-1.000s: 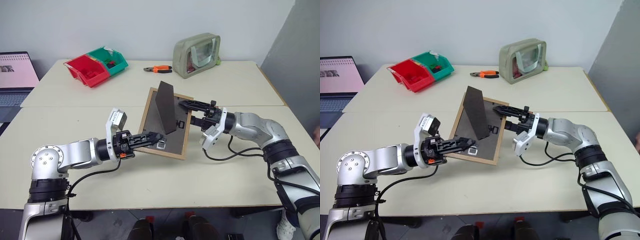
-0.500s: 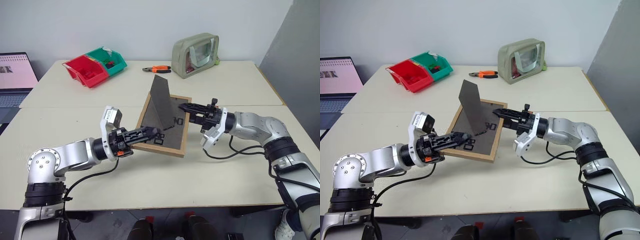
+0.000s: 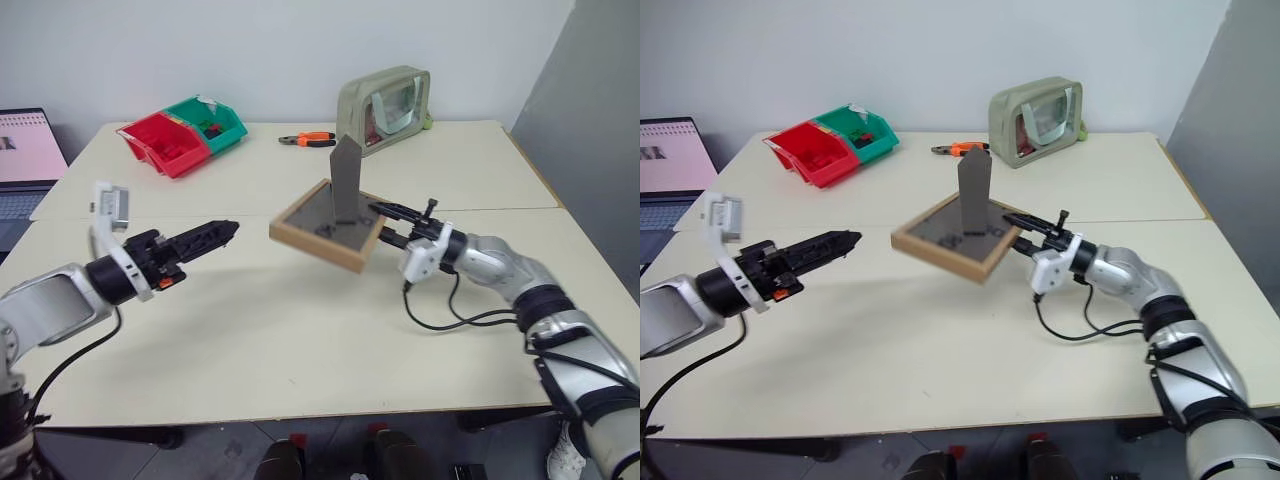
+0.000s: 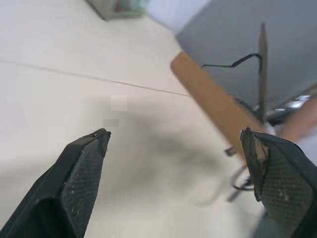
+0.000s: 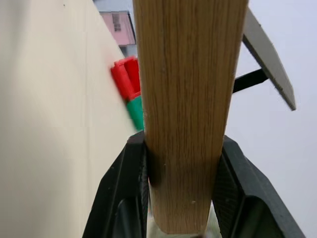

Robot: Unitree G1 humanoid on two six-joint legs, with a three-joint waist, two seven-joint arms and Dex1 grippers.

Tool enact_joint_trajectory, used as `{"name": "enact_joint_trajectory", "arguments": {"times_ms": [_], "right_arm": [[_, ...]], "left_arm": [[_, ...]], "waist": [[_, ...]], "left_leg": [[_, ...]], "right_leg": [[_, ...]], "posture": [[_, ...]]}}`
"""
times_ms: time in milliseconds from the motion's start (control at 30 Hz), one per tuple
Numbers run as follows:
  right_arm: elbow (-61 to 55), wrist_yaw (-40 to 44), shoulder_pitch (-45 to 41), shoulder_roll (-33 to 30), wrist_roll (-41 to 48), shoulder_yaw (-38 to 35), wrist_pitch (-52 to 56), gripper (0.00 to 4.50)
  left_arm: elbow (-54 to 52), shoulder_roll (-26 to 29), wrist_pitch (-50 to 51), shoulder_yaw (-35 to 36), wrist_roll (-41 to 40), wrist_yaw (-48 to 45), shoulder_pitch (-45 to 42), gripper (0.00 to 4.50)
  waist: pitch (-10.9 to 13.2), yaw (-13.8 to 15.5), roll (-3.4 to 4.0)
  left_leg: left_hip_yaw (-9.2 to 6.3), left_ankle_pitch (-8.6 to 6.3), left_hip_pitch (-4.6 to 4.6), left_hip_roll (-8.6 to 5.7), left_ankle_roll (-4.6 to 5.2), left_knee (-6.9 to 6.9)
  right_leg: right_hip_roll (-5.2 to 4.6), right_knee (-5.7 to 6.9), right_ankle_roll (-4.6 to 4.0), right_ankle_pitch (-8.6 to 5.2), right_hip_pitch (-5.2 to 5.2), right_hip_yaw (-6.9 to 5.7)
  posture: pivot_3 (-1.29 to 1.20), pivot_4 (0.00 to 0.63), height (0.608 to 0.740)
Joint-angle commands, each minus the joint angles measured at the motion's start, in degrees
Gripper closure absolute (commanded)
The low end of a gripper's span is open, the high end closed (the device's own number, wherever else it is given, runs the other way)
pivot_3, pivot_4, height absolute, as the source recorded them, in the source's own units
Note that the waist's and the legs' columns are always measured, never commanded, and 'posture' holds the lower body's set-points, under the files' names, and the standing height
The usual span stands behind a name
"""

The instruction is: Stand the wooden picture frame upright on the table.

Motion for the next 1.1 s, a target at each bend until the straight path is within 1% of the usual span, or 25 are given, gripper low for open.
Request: {"name": "enact_joint_trajectory", "arguments": {"times_ms": [33, 100, 133, 200, 300, 433, 567, 700, 833, 900, 933, 967, 1100], "right_arm": [[-1.4, 18.3, -2.2, 4.9, 18.4, -5.5, 12.8, 3.21], [0.8, 28.5, -5.2, 11.1, 27.3, -9.9, 31.2, 3.21], [2.1, 32.1, -6.6, 13.5, 31.0, -11.9, 39.5, 3.21], [4.9, 36.8, -8.7, 16.6, 34.1, -14.6, 48.1, 3.21], [9.0, 40.7, -10.2, 19.4, 34.7, -16.2, 54.6, 3.21], [13.2, 40.9, -10.2, 22.0, 33.1, -17.1, 56.9, 3.21], [15.5, 39.9, -8.1, 23.8, 31.2, -17.1, 57.0, 3.21], [15.6, 40.2, -6.0, 23.7, 28.7, -15.8, 56.4, 3.21], [15.2, 39.0, -3.9, 22.9, 25.2, -14.2, 53.4, 3.21], [14.4, 39.0, -2.4, 21.9, 24.2, -13.8, 52.2, 2.54], [13.4, 39.4, -1.4, 21.1, 23.8, -13.5, 52.0, 2.46], [12.7, 39.7, -0.7, 20.5, 23.6, -13.5, 51.9, 2.3], [7.1, 42.0, 2.9, 17.0, 22.7, -12.8, 51.5, 1.42]], "left_arm": [[-11.8, 0.1, -4.7, 0.4, 11.4, -2.5, 5.0, 0.0], [-18.7, -0.5, -8.3, -3.8, 20.6, -3.8, 8.8, 0.0], [-20.4, -1.1, -9.8, -5.3, 23.9, -4.2, 10.0, 0.0], [-21.3, -2.1, -12.8, -7.5, 29.7, -5.3, 11.5, 0.0], [-21.2, -3.9, -15.7, -9.1, 34.7, -6.8, 12.1, 0.0], [-20.2, -5.7, -18.0, -9.7, 39.0, -8.9, 12.9, 0.0], [-18.9, -7.0, -18.1, -8.9, 40.3, -10.5, 12.5, 0.0], [-17.7, -7.2, -17.5, -8.5, 40.9, -11.9, 11.6, 0.0], [-16.6, -7.3, -17.7, -9.2, 42.4, -13.3, 10.8, 0.0], [-15.6, -7.5, -17.9, -9.7, 43.2, -14.3, 10.3, 0.0], [-14.8, -7.4, -18.0, -10.1, 43.6, -15.0, 9.7, 0.0], [-14.2, -7.4, -18.1, -10.3, 44.0, -15.5, 9.3, 0.0], [-11.9, -7.0, -18.9, -11.1, 46.7, -17.7, 8.1, 0.0]], "waist": [[0.0, 0.2, 0.01], [0.0, 0.6, 0.02], [0.0, 0.5, 0.03], [0.0, 0.6, 0.09], [0.1, 1.0, 0.1], [0.1, 1.3, 0.12], [0.1, 1.2, 0.12], [0.1, 1.0, 0.11], [0.1, 0.9, 0.11], [0.0, 0.8, 0.09], [0.0, 0.9, 0.08], [0.0, 1.1, 0.07], [0.0, 1.2, 0.02]], "left_leg": [[-0.04, 0.0, -0.03, 0.03, 0.0, 0.0], [-0.06, 0.0, -0.04, 0.02, 0.0, 0.0], [-0.08, 0.0, -0.07, 0.01, 0.0, 0.0], [-0.02, 0.01, 0.02, -0.01, -0.02, -0.01], [-0.1, 0.01, 0.0, -0.07, -0.02, -0.03], [-0.09, 0.0, -0.05, -0.11, -0.01, -0.06], [-0.01, 0.0, -0.08, -0.11, -0.01, -0.06], [-0.03, 0.0, -0.06, -0.11, -0.01, -0.05], [-0.04, 0.0, -0.03, -0.12, -0.01, -0.05], [0.02, 0.0, 0.03, -0.12, 0.0, -0.05], [0.0, 0.0, 0.05, -0.11, -0.01, -0.05], [-0.04, 0.0, 0.05, -0.11, -0.01, -0.05], [-0.01, 0.0, 0.04, -0.11, -0.01, -0.03]], "right_leg": [[0.0, 0.02, 0.0, 0.0, 0.0, -0.03], [-0.02, -0.01, 0.0, 0.0, 0.0, -0.05], [-0.02, -0.02, 0.0, 0.0, 0.0, -0.09], [-0.02, 0.04, -0.01, 0.01, 0.03, -0.07], [0.04, 0.04, -0.08, -0.03, -0.01, -0.19], [0.05, -0.02, -0.1, -0.05, -0.04, -0.23], [0.04, -0.01, -0.09, -0.05, -0.09, -0.23], [0.06, 0.04, -0.09, -0.05, -0.08, -0.25], [0.06, 0.03, -0.08, -0.05, -0.05, -0.27], [0.06, 0.07, -0.08, -0.05, -0.03, -0.27], [0.06, 0.06, -0.08, -0.05, 0.0, -0.28], [0.06, 0.05, -0.08, -0.05, 0.03, -0.27], [0.06, 0.04, -0.05, -0.04, 0.03, -0.29]], "posture": [[0.0, 0.15, 0.74], [0.0, 0.15, 0.74], [0.0, 0.15, 0.74], [0.0, 0.15, 0.74], [0.0, 0.15, 0.74], [0.0, 0.15, 0.74], [0.0, 0.15, 0.74], [0.0, 0.15, 0.74], [0.0, 0.15, 0.74], [0.0, 0.15, 0.74], [0.0, 0.15, 0.74], [0.0, 0.15, 0.74], [0.0, 0.15, 0.74]]}}
